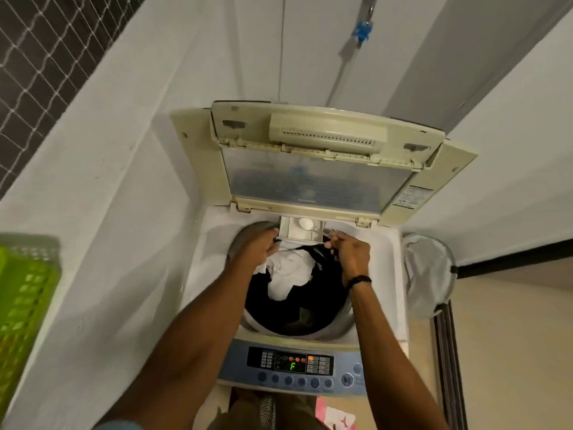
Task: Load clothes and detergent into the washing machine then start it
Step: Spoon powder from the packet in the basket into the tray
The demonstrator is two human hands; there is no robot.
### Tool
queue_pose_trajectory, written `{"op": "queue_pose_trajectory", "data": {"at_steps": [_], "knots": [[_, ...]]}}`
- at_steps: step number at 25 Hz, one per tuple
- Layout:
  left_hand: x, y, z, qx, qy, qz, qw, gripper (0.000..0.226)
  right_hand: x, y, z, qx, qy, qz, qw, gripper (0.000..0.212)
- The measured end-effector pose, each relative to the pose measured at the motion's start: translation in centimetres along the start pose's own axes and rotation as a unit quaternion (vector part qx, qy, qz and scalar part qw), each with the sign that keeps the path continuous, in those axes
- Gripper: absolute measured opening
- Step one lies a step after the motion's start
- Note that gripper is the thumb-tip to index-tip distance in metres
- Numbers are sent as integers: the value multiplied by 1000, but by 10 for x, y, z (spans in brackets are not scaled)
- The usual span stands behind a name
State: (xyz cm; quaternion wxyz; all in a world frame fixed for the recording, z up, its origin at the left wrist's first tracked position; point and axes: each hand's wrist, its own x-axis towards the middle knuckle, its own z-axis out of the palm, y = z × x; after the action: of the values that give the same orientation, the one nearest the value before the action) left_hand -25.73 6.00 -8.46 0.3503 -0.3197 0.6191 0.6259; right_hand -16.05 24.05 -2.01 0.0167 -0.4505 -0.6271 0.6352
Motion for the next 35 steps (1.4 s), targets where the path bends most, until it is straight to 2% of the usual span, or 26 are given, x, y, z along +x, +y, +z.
{"op": "queue_pose_trajectory", "data": {"at_steps": [4,6,9,17,21,23,25,29,32,35], "knots": [[15,0,14,-55,-24,-52,997,13,10,22,18,-68,24,-60,996,27],[18,0,16,-60,-28,-63,996,18,11,29,21,-117,38,-97,988,25],[20,0,15,-56,-32,-79,995,11,7,35,22,-181,68,-136,972,26],[29,-8,17,-81,4,-52,995,26,3,51,21,-236,80,-281,927,29],[24,-7,19,-84,8,-45,995,28,1,52,20,-255,81,-298,916,30],[22,-7,19,-87,11,-45,995,28,-1,49,19,-253,81,-287,921,27],[19,-9,19,-91,7,-42,995,28,-5,44,18,-228,87,-235,941,25],[8,-21,11,-86,12,4,996,31,-8,38,10,-53,77,-75,993,20],[-22,-26,1,-125,15,42,991,23,-19,27,-2,104,57,24,993,21],[-67,-25,-14,-158,33,81,984,21,-39,14,-8,164,10,37,986,21]]}}
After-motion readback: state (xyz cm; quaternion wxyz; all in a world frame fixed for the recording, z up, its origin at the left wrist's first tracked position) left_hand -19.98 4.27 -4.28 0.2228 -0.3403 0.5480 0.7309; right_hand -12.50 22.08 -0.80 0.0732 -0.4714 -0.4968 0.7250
